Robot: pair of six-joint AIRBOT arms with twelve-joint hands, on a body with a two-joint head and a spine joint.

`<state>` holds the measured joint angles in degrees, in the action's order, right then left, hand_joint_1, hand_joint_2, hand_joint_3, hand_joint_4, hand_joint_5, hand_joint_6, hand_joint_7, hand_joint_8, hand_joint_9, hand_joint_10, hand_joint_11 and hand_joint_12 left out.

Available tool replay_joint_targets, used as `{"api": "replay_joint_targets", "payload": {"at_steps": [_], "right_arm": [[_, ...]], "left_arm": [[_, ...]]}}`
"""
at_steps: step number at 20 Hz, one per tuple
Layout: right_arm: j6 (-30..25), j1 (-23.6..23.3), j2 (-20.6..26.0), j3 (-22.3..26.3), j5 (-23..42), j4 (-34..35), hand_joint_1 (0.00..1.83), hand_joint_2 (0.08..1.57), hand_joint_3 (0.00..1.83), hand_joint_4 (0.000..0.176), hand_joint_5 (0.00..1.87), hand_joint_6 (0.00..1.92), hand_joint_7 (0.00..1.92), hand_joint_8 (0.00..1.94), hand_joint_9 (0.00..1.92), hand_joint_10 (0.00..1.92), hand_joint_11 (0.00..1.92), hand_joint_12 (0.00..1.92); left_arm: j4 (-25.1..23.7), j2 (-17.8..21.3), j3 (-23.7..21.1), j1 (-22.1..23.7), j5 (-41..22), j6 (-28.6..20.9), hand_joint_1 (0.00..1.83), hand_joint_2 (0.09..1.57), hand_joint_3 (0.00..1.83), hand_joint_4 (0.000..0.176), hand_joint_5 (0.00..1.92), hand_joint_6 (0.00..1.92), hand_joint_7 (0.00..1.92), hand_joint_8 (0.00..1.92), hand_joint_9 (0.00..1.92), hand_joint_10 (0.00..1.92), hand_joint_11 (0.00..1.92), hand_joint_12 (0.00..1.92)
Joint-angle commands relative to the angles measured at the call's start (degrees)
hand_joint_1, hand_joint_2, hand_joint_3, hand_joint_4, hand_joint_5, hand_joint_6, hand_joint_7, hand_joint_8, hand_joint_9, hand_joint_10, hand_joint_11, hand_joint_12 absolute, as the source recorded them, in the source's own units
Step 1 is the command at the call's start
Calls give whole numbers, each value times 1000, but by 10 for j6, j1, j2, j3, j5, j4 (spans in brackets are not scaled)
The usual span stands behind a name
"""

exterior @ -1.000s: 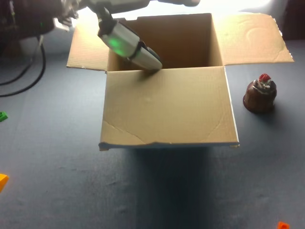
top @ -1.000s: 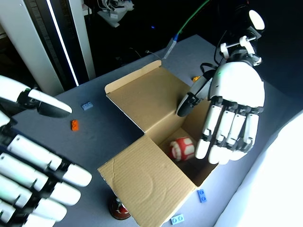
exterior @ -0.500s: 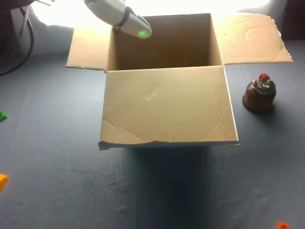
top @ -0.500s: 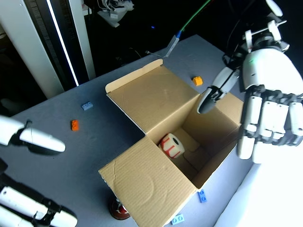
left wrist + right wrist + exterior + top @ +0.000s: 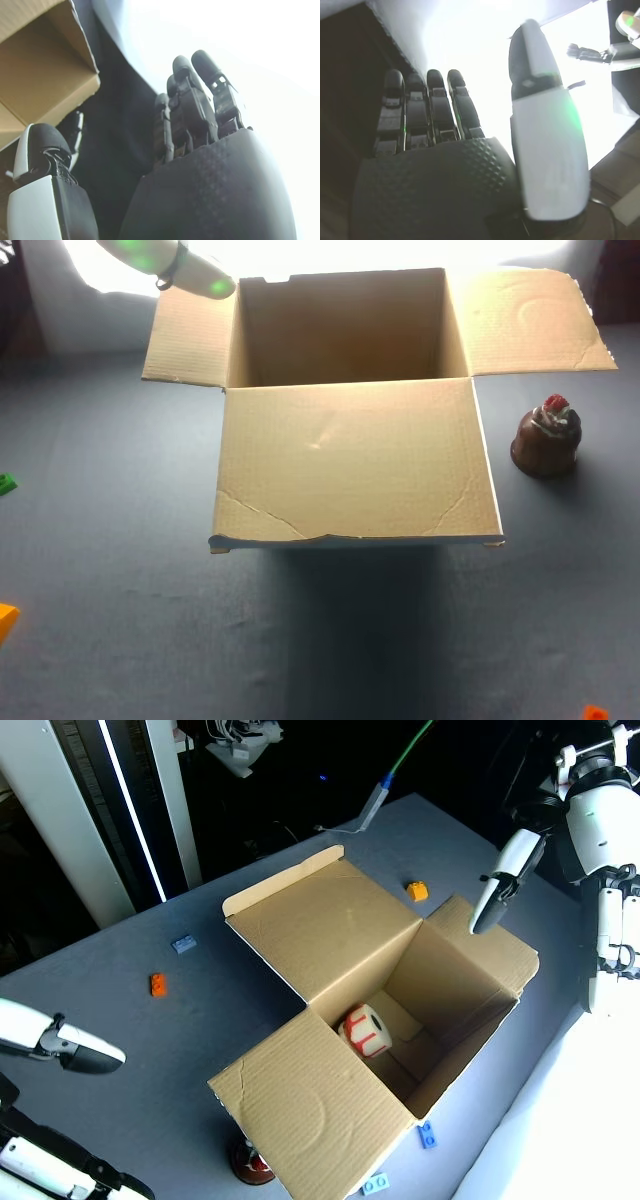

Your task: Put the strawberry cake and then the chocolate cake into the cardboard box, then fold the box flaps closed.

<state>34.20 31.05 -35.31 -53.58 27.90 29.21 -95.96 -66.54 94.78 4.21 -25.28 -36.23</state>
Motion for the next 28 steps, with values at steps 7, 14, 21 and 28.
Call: {"api": "replay_joint_targets", "payload": {"at_steps": [7, 14, 21, 28], "right_arm": [[-3, -14, -85, -91, -22, 2, 987, 1060, 0, 0, 97, 7, 133, 3, 143, 17, 0, 400], [32, -41, -162, -160, -36, 23, 1021, 1060, 0, 0, 106, 7, 143, 4, 145, 13, 0, 333], [41, -35, -224, -220, -28, 36, 1026, 1067, 3, 0, 122, 8, 155, 1, 151, 11, 0, 384], [48, -40, -262, -248, -19, 36, 1045, 1068, 0, 0, 118, 8, 145, 3, 144, 4, 0, 345]], "left_arm": [[-336, 63, -53, 60, 47, -313, 616, 996, 8, 30, 220, 4, 361, 7, 439, 2, 27, 1115], [-347, 113, -100, 33, 31, -329, 644, 991, 1, 32, 229, 2, 362, 1, 447, 1, 57, 1099], [-332, 134, -112, 12, 64, -329, 656, 1008, 4, 36, 227, 3, 350, 2, 446, 2, 22, 1132], [-317, 136, -106, -18, 52, -328, 669, 1017, 4, 33, 233, 4, 351, 3, 439, 4, 21, 1125]]}}
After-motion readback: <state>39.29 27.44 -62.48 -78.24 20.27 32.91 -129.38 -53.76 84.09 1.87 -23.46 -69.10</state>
